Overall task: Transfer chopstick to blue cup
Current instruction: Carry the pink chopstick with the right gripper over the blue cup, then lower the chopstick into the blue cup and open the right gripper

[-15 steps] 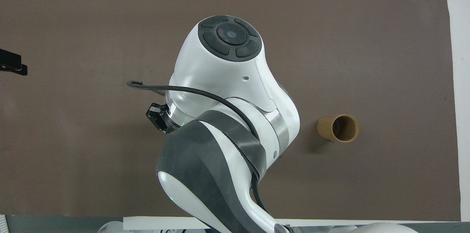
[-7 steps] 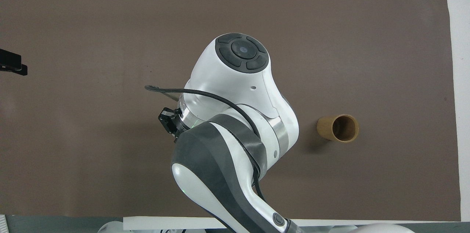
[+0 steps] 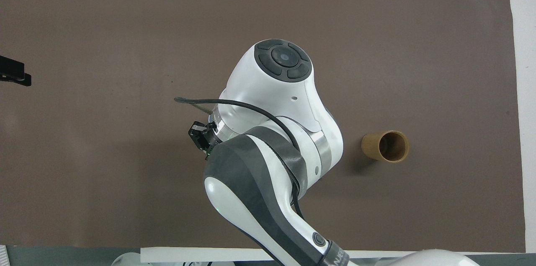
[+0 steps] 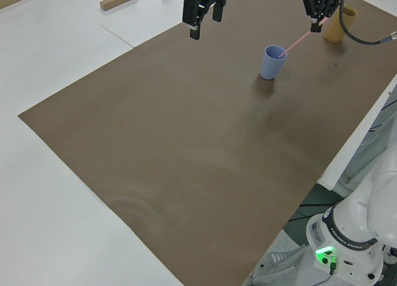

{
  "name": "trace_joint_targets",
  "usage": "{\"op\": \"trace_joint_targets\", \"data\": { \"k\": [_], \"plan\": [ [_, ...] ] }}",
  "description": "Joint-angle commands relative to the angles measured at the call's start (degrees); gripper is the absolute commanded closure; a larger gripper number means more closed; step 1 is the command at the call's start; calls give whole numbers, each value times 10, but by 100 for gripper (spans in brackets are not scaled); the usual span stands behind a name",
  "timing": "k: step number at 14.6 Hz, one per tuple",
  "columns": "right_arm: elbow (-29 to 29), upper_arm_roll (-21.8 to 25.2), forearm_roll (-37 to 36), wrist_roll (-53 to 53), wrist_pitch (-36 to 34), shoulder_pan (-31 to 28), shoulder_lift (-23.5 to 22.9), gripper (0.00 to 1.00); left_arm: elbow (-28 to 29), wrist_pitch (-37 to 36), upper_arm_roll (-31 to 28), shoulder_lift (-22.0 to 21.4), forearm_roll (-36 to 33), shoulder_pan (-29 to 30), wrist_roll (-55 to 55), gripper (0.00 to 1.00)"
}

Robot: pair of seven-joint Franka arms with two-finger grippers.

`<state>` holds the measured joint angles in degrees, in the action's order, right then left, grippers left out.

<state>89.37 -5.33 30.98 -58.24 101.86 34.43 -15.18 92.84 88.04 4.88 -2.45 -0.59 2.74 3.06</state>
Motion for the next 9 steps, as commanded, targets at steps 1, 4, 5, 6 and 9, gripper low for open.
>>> {"op": "trace_joint_targets", "data": {
  "k": [1, 4, 5, 6, 9],
  "plan": [
    [20, -2, 2, 27, 9, -11, 19, 36, -5, -9, -1, 0, -5, -2, 8, 0],
    [-4, -2, -35, 42, -3, -14, 16, 0, -5, -9, -1, 0, -5, -2, 8, 0],
    [-25, -1, -43, 44, -25, -33, 15, 0, -5, -9, -1, 0, -5, -2, 8, 0],
    [-48, -1, -61, 53, -46, -55, 15, 0, -5, -9, -1, 0, -5, -2, 8, 0],
    [-71, 1, -139, 183, -76, -136, 51, 0, -5, -9, -1, 0, -5, -2, 8, 0]
  ]
}}
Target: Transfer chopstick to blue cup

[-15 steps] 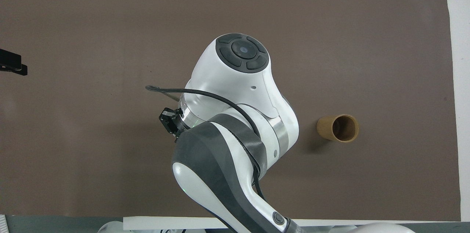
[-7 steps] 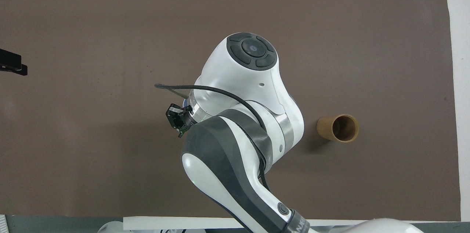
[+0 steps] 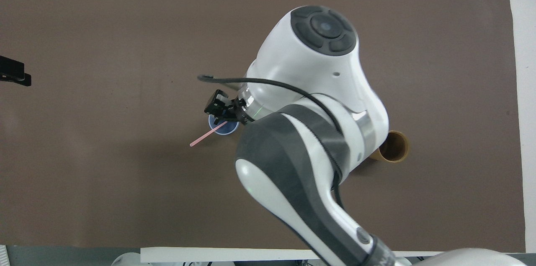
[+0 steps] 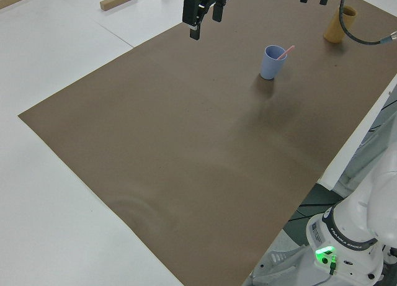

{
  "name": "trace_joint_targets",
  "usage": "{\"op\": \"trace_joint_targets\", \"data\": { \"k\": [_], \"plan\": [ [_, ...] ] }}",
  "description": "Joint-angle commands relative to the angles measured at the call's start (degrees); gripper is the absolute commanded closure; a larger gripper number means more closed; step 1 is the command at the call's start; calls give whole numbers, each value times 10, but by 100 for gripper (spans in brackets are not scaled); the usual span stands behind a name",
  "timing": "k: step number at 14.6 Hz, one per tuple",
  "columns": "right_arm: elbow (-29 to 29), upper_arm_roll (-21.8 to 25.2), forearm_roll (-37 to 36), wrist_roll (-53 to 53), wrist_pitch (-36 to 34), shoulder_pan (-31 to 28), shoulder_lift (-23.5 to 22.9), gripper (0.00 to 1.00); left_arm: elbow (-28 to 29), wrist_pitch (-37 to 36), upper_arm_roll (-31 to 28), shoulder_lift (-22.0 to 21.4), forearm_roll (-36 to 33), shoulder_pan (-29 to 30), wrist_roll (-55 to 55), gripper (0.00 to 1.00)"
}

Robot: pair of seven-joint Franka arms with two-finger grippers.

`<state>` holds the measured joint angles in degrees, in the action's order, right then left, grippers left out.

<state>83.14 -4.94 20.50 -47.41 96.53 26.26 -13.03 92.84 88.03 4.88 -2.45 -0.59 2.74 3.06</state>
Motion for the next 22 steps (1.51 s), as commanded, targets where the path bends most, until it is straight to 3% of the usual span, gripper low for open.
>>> {"op": "trace_joint_targets", "data": {
  "k": [1, 6, 9, 11, 16, 22],
  "plan": [
    [-8, -2, -61, 112, -31, -84, 42, 0, -5, -9, -1, 0, -5, -2, 8, 0],
    [-8, -2, -200, 287, -150, -203, 112, 0, -5, -9, -1, 0, -5, -2, 8, 0],
    [2, -1, -216, 398, -206, -287, 143, 0, -4, -9, -1, 0, -5, -2, 8, 0],
    [44, 0, -215, 479, -212, -329, 163, 0, -4, -9, -1, 0, -5, -2, 8, 0],
    [62, 17, -215, 494, -208, -332, 173, 0, -4, -9, -1, 0, -5, -2, 8, 0],
    [46, 39, -223, 496, -196, -311, 169, 0, -5, -9, -1, 0, -5, -2, 8, 0]
  ]
}}
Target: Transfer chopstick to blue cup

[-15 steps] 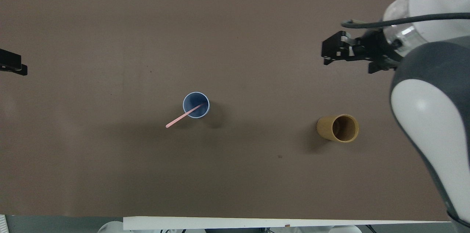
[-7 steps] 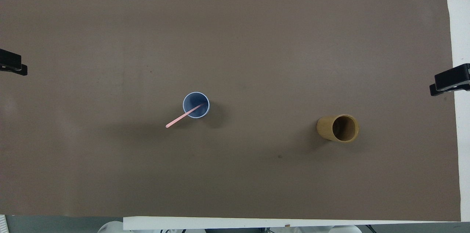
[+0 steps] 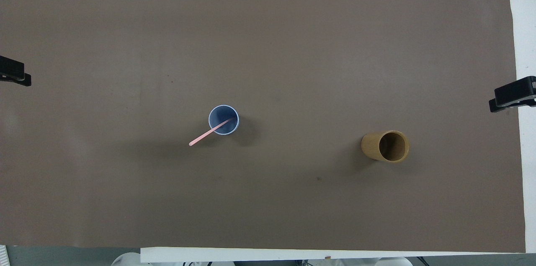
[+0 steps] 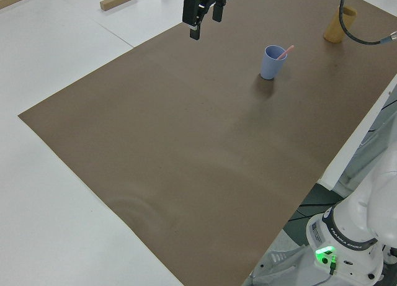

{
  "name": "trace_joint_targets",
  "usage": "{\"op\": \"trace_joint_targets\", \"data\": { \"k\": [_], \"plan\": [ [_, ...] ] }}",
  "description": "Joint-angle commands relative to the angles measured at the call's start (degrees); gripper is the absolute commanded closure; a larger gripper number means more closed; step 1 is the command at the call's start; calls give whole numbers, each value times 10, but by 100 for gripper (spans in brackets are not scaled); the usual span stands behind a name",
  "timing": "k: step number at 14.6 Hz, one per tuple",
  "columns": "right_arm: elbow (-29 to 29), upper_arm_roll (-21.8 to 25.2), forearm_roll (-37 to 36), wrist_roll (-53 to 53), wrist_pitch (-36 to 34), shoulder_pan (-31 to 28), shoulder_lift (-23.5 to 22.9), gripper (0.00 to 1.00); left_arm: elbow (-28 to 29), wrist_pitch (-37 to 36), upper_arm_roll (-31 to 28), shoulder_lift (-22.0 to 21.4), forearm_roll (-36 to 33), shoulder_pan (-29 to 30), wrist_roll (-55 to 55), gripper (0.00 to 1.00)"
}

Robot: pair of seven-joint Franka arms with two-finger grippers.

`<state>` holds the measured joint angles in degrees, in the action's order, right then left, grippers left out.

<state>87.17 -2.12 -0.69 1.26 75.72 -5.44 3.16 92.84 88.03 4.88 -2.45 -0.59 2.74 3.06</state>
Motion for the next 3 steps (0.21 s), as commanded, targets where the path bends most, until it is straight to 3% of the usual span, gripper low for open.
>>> {"op": "trace_joint_targets", "data": {
  "k": [1, 3],
  "plan": [
    [6, 11, -11, 8, 14, 7, 7, 0, -5, -9, -1, 0, -5, -2, 8, 0],
    [6, 11, -11, 8, 14, 8, 7, 0, -5, -9, -1, 0, -5, -2, 8, 0]
  ]
}}
